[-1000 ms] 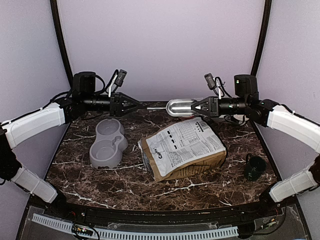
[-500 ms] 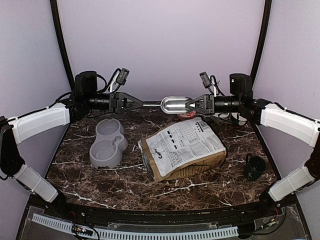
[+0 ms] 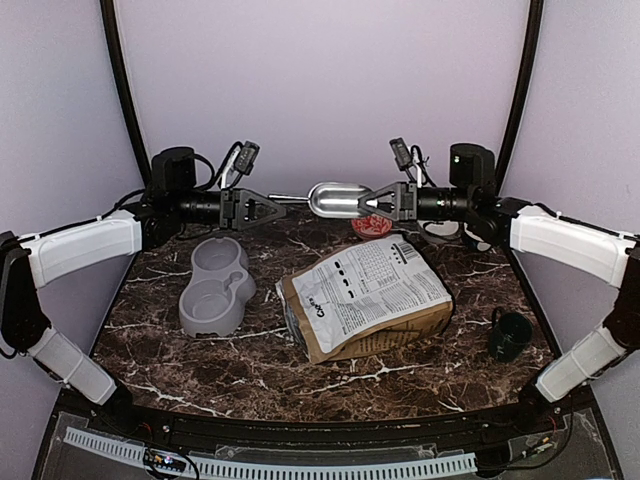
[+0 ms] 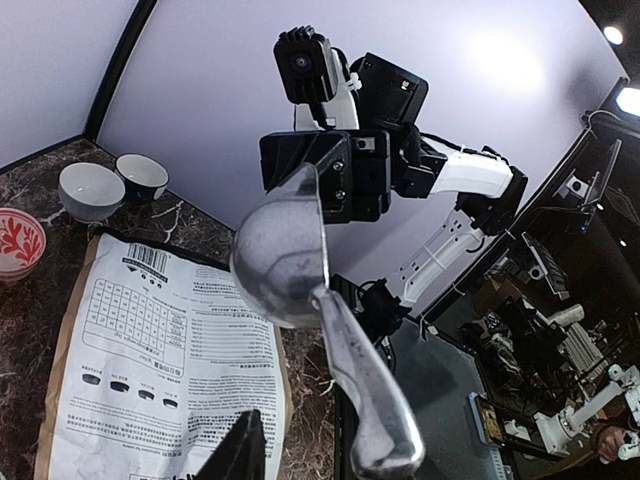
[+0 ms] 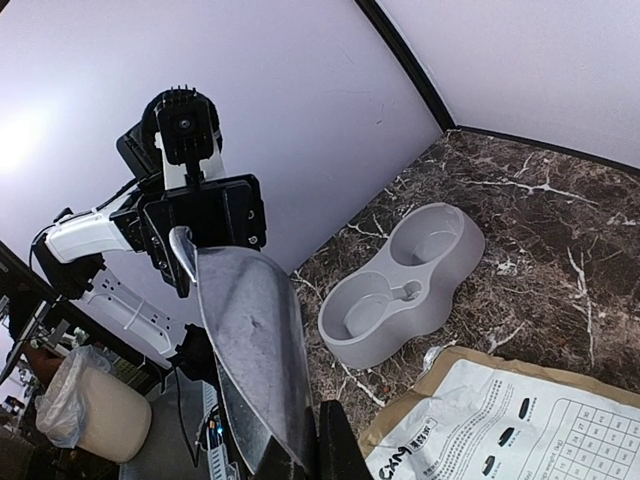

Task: Serve the pet food
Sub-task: Pass from the right arm to the left

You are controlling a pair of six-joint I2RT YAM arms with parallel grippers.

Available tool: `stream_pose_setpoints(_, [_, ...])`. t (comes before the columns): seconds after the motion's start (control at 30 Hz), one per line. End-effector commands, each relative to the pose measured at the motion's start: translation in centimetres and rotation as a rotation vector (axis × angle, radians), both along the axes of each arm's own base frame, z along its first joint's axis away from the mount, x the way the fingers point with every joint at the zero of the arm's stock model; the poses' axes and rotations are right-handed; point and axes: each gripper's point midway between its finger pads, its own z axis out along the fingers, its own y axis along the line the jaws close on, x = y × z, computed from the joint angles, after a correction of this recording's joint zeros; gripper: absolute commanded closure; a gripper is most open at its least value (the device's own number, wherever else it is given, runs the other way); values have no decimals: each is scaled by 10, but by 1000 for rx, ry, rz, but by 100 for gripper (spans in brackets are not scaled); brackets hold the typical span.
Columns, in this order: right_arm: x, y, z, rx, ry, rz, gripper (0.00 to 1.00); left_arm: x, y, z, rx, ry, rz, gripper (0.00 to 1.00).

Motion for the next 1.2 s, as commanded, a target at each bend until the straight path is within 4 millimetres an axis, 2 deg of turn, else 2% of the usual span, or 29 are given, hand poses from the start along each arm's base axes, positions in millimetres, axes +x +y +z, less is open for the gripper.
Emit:
stream_pose_setpoints(0.0, [0,8,25,56,-52,0,100,-3,4,12,-28,-46,11,62])
stream_pose_setpoints(0.33, [4,17,13,42,-15,-13,100,-4,5,14,-38,-51,17,53])
stream_pose_setpoints(0.6, [5,22,9,43,0,-15,100,-1,7,13,-33,-59,46,61])
stream_pose_setpoints(0.87, [4,26,6,33,4,-14,100,2,8,14,-31,-64,66,63])
stream_pose_setpoints(1.17, [4,29,4,29,5,-15,100,3,8,12,-25,-64,77,70])
